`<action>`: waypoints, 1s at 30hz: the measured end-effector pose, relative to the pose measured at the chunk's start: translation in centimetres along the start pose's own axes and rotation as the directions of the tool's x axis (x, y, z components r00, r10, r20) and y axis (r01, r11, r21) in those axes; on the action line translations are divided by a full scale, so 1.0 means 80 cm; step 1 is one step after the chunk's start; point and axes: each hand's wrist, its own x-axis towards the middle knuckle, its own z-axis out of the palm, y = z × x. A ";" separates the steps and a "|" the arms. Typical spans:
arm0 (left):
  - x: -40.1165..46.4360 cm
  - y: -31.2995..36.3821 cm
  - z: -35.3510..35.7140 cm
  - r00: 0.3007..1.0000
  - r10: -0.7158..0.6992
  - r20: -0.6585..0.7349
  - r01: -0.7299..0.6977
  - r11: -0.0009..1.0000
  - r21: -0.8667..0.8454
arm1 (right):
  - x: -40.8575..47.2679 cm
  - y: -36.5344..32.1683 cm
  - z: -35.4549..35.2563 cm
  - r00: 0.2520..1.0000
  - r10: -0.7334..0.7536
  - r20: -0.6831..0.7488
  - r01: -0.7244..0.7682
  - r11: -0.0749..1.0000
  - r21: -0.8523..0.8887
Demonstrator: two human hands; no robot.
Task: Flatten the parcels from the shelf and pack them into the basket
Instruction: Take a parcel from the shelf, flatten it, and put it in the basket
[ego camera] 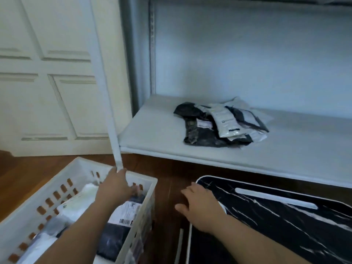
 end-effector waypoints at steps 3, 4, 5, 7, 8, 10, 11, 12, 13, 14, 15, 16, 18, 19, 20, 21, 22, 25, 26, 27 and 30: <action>-0.001 0.093 -0.002 0.990 0.140 0.025 -0.138 0.987 -0.085 | -0.024 0.072 -0.019 0.992 0.122 -0.042 -0.121 0.993 0.011; -0.001 0.121 0.004 0.986 0.165 0.034 -0.158 0.975 -0.155 | -0.033 0.096 -0.023 0.985 0.158 -0.072 -0.156 0.987 0.023; -0.001 0.151 0.012 0.983 0.175 0.045 -0.159 0.955 -0.252 | -0.041 0.120 -0.026 0.977 0.199 -0.083 -0.196 0.980 0.034; -0.001 0.204 0.031 0.981 0.168 0.099 -0.094 0.850 -0.518 | -0.056 0.158 -0.029 0.958 0.259 -0.122 -0.253 0.965 0.066; 0.002 0.232 0.040 0.978 0.161 0.131 -0.039 0.763 -0.645 | -0.064 0.177 -0.031 0.949 0.282 -0.143 -0.273 0.959 0.080; 0.011 0.283 0.052 0.973 0.140 0.182 0.067 0.586 -0.807 | -0.075 0.214 -0.028 0.933 0.314 -0.173 -0.297 0.947 0.120; 0.018 0.306 0.055 0.973 0.127 0.193 0.099 0.526 -0.845 | -0.079 0.231 -0.023 0.927 0.316 -0.200 -0.292 0.946 0.140; 0.026 0.328 0.058 0.973 0.111 0.204 0.127 0.481 -0.868 | -0.083 0.245 -0.018 0.920 0.330 -0.213 -0.297 0.940 0.169; 0.035 0.348 0.062 0.972 0.096 0.215 0.152 0.438 -0.886 | -0.086 0.256 -0.013 0.909 0.359 -0.210 -0.317 0.925 0.211; 0.043 0.365 0.065 0.970 0.087 0.227 0.175 0.399 -0.900 | -0.086 0.267 -0.008 0.905 0.382 -0.185 -0.343 0.915 0.211; 0.053 0.381 0.067 0.968 0.082 0.238 0.194 0.362 -0.912 | -0.085 0.280 -0.004 0.899 0.409 -0.154 -0.371 0.901 0.226; 0.063 0.394 0.071 0.963 0.072 0.258 0.221 0.333 -0.917 | -0.085 0.292 -0.001 0.899 0.408 -0.159 -0.368 0.901 0.231; 0.079 0.412 0.074 0.949 0.044 0.313 0.294 0.245 -0.924 | -0.082 0.301 0.007 0.888 0.404 -0.219 -0.357 0.907 0.223; 0.084 0.419 0.077 0.941 0.023 0.336 0.327 0.185 -0.927 | -0.084 0.301 0.008 0.885 0.412 -0.218 -0.353 0.898 0.263; 0.090 0.424 0.079 0.938 -0.007 0.347 0.344 0.137 -0.929 | -0.085 0.302 0.007 0.887 0.393 -0.245 -0.322 0.903 0.284; 0.093 0.428 0.081 0.940 -0.042 0.339 0.341 0.106 -0.934 | -0.086 0.306 0.007 0.883 0.383 -0.270 -0.291 0.900 0.324; 0.097 0.429 0.084 0.951 -0.080 0.297 0.305 0.112 -0.946 | -0.084 0.310 0.007 0.883 0.384 -0.268 -0.286 0.896 0.341; 0.097 0.428 0.081 0.977 -0.181 0.115 0.141 0.139 -0.980 | -0.082 0.315 0.006 0.891 0.396 -0.223 -0.314 0.892 0.326; 0.093 0.427 0.073 0.977 -0.201 0.064 0.088 0.113 -0.990 | -0.084 0.313 0.002 0.889 0.404 -0.217 -0.316 0.882 0.349; 0.088 0.424 0.064 0.976 -0.219 0.012 0.034 0.094 -0.995 | -0.086 0.311 0.002 0.888 0.414 -0.198 -0.319 0.867 0.384; 0.065 0.415 0.028 0.967 -0.235 -0.099 -0.088 0.055 -0.995 | -0.102 0.309 -0.003 0.881 0.449 -0.148 -0.292 0.764 0.575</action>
